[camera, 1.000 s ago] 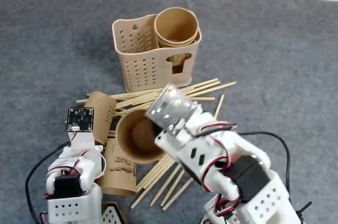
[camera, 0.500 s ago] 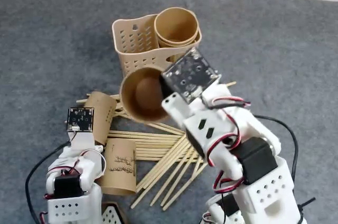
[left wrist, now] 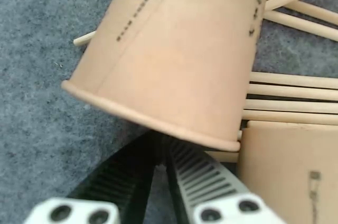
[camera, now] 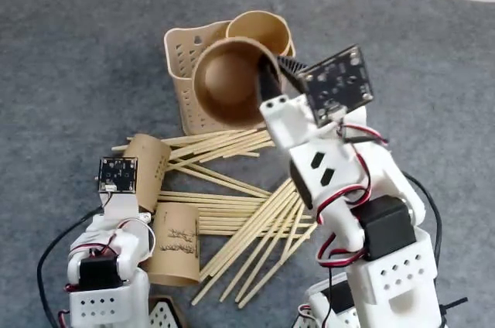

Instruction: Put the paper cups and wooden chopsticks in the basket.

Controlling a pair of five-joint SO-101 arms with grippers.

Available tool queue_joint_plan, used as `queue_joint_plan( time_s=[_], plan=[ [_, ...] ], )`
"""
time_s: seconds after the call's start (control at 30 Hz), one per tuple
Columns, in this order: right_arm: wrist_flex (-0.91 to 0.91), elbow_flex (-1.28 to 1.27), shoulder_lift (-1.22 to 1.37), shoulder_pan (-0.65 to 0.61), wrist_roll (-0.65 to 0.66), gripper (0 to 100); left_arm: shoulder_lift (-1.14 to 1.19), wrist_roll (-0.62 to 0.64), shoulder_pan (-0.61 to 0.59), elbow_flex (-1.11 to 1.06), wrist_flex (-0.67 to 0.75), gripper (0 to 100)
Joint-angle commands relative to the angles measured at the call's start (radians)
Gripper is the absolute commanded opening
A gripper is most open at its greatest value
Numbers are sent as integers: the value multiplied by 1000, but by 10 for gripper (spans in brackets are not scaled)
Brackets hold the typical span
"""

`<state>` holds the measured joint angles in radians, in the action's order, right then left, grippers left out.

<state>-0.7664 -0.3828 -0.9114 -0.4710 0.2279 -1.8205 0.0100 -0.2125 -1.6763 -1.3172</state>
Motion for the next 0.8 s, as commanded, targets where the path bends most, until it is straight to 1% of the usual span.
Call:
queue_joint_plan(
  time_s=[0.0,0.1,0.2,0.43,0.6,0.77],
  plan=[
    [94,48,2,35,-25,6,-5,-5,16,-19,-5,7],
    [131,47,13,56,-28,6,-5,-5,16,-19,-5,7],
    [165,51,56,82,-58,6,-5,-5,16,-19,-5,7],
    [295,53,228,134,-68,6,-5,-5,16,-19,-5,7],
    [311,56,317,196,-143,6,-5,-5,16,-19,-5,7],
    [335,58,367,211,-150,6,-5,-5,16,-19,-5,7]
  ],
)
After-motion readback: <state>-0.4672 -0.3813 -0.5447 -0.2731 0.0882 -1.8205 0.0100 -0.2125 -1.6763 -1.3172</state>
